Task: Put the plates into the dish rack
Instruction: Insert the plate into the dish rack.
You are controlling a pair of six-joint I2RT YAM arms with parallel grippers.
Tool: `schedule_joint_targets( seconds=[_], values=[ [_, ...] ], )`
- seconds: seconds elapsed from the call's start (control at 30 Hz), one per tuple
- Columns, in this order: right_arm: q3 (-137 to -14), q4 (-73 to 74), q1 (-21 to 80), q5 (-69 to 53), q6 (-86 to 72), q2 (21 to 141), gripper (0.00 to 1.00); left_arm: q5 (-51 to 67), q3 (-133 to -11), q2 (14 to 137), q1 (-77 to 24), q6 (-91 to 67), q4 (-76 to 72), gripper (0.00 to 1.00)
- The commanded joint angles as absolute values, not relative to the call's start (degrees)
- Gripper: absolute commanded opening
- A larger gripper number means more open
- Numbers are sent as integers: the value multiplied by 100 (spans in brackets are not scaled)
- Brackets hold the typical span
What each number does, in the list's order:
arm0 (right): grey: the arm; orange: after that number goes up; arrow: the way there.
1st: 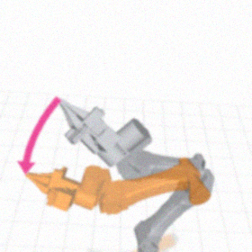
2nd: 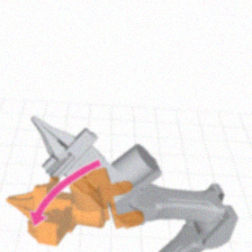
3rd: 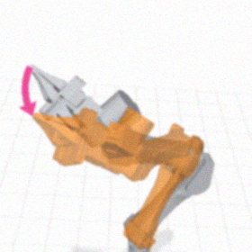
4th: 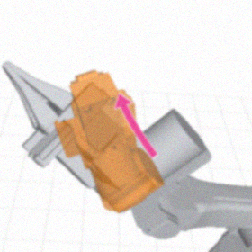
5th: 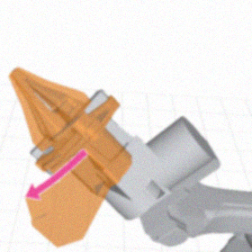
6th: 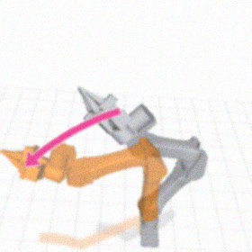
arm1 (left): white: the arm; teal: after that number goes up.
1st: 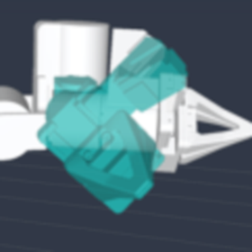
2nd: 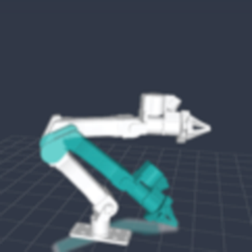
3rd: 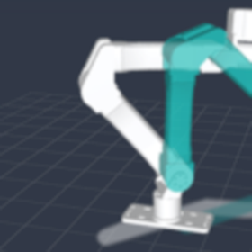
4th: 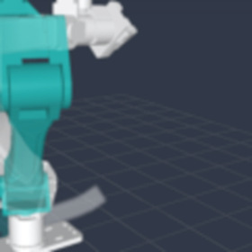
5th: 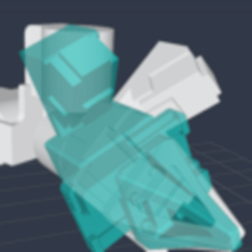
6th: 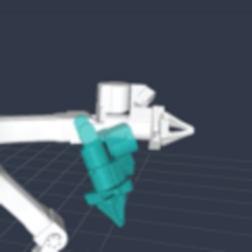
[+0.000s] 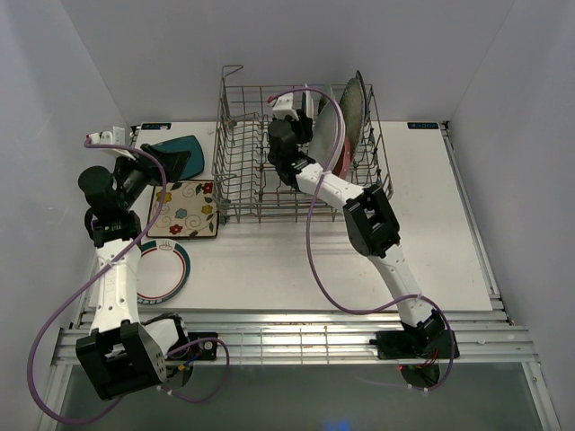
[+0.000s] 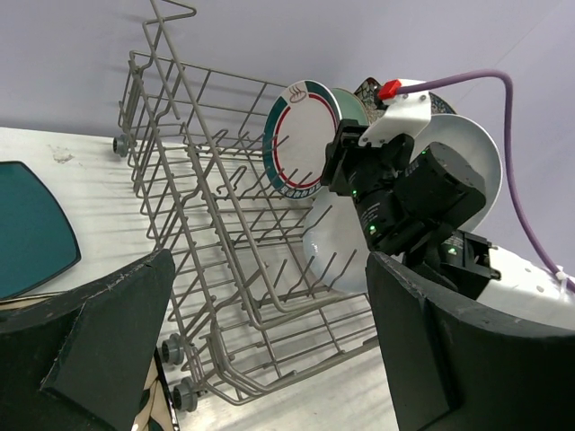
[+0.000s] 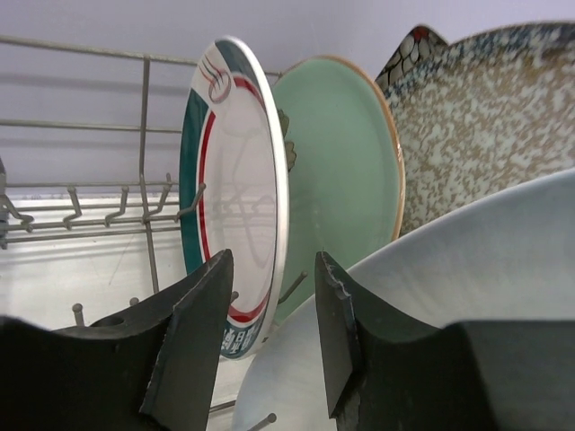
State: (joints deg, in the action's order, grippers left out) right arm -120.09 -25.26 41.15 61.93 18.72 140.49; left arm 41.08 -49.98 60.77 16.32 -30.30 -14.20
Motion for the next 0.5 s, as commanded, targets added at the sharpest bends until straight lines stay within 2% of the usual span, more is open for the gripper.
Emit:
schedule_joint_targets(
  seconds=[0.0,0.17,0.47],
  values=[
    [-12111,-2900,4201,6171,2091,13517,47,4157,-4940,5994,1608,-2892,-1477,98],
    [-12507,-2891,4271,6109,2346,13527,46,4122,-4940,6073,1617,-2813,-1477,98],
    [-11365,-2681,4403,5784,1741,12517,39,3639,-4861,6152,1608,-2339,-1485,98]
  ],
)
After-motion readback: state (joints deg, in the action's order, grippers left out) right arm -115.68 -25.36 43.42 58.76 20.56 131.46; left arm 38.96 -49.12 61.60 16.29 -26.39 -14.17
